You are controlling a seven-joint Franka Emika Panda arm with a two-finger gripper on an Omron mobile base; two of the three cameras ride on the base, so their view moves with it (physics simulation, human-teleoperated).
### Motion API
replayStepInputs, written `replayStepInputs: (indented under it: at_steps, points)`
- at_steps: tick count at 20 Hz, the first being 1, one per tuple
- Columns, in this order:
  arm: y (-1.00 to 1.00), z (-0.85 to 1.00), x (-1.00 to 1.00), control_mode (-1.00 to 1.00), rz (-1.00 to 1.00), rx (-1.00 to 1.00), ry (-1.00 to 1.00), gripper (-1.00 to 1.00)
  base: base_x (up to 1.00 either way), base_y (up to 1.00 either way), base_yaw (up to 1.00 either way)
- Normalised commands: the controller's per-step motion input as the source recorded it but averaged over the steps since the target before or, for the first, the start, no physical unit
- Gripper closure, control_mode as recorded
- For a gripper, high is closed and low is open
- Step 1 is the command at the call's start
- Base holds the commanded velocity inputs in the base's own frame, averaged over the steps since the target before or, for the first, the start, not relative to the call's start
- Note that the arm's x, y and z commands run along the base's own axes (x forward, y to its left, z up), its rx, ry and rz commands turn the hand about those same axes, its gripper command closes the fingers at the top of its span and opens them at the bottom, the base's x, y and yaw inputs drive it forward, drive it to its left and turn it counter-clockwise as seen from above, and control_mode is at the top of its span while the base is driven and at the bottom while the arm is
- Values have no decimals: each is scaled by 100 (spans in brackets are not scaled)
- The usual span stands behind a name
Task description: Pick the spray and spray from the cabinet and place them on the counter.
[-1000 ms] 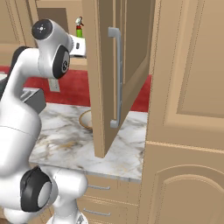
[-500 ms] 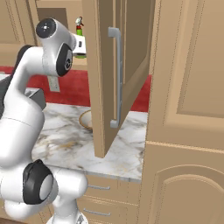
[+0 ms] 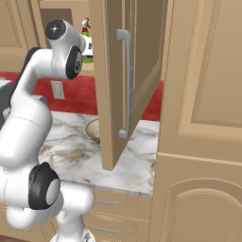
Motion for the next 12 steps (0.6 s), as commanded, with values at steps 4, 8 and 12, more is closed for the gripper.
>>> replayStepInputs:
  at_steps: [4,8,12]
  points:
    - [0,0,23,-100,0,0,0,-100,0,0,0]
    - [0,0,22,-100,0,0,0,-100,0,0,0]
    - [0,0,24,-100,0,0,0,-100,0,0,0]
